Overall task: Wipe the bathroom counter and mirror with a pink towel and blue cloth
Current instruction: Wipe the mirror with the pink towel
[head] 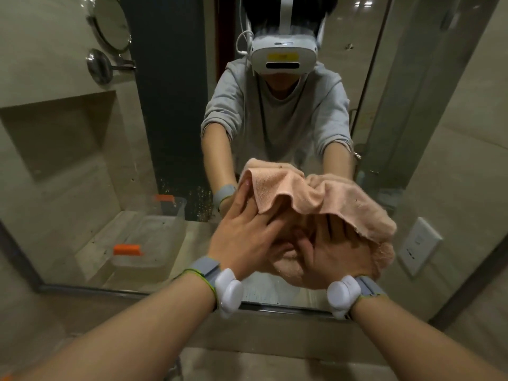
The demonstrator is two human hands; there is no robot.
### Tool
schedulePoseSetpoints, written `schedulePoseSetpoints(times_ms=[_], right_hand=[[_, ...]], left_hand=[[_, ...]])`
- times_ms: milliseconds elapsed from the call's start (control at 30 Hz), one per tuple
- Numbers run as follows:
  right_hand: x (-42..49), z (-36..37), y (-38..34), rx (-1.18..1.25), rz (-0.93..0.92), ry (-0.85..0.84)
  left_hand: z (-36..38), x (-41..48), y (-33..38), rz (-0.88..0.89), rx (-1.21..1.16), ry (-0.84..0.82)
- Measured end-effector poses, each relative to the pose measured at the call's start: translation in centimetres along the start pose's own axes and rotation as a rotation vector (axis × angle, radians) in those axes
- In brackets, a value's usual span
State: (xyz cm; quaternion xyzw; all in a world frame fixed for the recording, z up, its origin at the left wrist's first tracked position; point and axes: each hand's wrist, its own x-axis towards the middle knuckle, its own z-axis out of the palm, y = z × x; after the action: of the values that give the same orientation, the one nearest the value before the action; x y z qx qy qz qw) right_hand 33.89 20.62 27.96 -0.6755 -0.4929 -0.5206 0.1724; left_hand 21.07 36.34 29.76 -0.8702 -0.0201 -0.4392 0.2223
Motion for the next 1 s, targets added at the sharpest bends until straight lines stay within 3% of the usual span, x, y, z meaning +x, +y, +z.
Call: schedulePoseSetpoints(times_ms=[67, 200, 300, 500, 833, 1000], right_hand=[[-2.3, 0.2, -1.0, -0.006, 0.033, -0.092], [-5.8, 0.4, -4.9, 0.022, 0.336, -0.446], [-4.7, -0.5, -6.9, 0.066, 0.426, -0.539], [2.4, -1.4, -8.1, -0.017, 0.401, -0.463], [12.8, -0.2, -11.8, 0.043, 0.211, -0.234], [13.5, 0.9, -12.9, 0.017, 0.218, -0.142]], left_hand=[[0.6, -2.0, 0.9, 0.023, -0.021, -0.028], [1.2, -6.1, 1.3, 0.039, -0.017, -0.102], [0.5, -6.5, 0.9, -0.004, -0.012, -0.104], [-2.9, -4.9, -4.7, -0.116, -0.036, -0.06], [-8.7, -3.4, -15.5, -0.142, 0.069, -0.113], [-8.8, -3.8, -16.5, -0.131, 0.06, -0.106]])
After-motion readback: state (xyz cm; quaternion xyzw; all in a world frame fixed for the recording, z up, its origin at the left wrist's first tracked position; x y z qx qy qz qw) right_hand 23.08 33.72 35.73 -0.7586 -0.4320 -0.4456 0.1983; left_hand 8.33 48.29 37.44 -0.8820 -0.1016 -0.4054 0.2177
